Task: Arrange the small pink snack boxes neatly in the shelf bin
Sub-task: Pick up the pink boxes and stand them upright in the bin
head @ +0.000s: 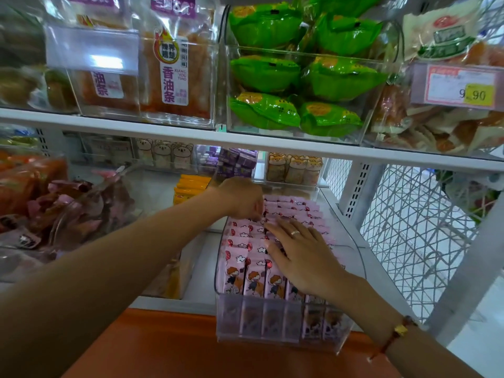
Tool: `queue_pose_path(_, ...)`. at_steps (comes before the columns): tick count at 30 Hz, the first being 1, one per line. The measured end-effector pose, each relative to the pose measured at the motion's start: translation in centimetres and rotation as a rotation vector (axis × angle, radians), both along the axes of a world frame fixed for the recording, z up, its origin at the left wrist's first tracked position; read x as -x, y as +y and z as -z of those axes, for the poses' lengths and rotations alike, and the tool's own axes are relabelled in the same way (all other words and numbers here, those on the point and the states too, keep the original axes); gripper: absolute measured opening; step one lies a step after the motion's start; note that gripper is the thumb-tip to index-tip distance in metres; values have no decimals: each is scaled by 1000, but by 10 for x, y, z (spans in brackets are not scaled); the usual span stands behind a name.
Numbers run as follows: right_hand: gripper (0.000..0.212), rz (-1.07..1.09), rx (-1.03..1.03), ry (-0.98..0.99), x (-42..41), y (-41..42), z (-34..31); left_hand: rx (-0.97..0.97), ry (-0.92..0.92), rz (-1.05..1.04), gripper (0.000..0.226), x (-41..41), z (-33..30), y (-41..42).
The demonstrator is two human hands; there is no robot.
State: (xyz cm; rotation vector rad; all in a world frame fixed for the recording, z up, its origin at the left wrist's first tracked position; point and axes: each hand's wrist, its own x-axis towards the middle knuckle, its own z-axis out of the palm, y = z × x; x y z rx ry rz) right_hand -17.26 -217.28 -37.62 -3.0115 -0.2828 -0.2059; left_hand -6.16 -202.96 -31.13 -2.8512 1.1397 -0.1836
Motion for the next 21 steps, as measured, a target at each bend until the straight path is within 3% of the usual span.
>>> queue_pose_path(7,52,3,11,-6,1,0,1,3,16,-32,20,3,1,-9)
queue_pose_path(10,51,-5,11,-11,1,0,2,111,10,-28,18,1,1,-3)
queue_pose_path(12,52,-1,20,-10,0,0,3,286,-40,-59,16,0,0,3)
queue_pose_path(15,52,5,22,7,-3,-1,2,708,-139,-88,5,3,1,14)
queue_pose_path(19,51,29,-60,110,-4,2,-11,1151,-27,-145,3,22,7,28)
queue_pose_path(21,51,51,-184,60,2,9,-24,1308,29,-138,5,39,9,34)
